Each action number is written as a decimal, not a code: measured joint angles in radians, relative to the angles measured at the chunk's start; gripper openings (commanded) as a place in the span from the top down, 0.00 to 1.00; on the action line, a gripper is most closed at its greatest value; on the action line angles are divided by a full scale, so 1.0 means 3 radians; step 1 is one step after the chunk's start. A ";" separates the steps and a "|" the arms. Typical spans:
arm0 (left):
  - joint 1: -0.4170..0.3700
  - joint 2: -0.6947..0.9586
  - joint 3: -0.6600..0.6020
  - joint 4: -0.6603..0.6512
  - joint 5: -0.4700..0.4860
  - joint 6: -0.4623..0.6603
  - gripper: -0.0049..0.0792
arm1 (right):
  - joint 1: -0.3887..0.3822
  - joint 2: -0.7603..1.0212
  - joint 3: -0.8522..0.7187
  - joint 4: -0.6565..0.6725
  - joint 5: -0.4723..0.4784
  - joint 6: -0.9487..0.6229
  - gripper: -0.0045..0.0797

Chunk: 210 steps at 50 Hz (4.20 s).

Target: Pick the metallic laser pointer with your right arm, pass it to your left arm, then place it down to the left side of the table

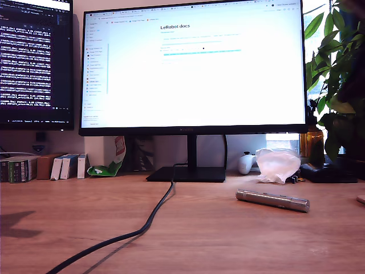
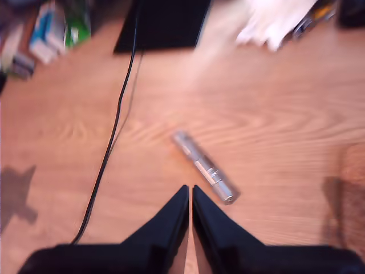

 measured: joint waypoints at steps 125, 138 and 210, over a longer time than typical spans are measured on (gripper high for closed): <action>-0.0388 0.0902 0.0347 -0.0210 -0.0001 0.0351 0.96 | 0.0924 0.2312 0.0922 -0.0248 0.1193 -0.1797 0.62; -0.0388 0.0902 0.0347 -0.0207 -0.0003 0.0352 0.96 | 0.0921 0.2351 0.0964 -0.0229 0.1211 -0.1807 0.80; -0.0374 0.1862 0.0348 0.1305 0.1465 -0.1025 0.67 | 0.1603 0.2316 0.2098 -0.0982 -0.0014 -0.1528 0.96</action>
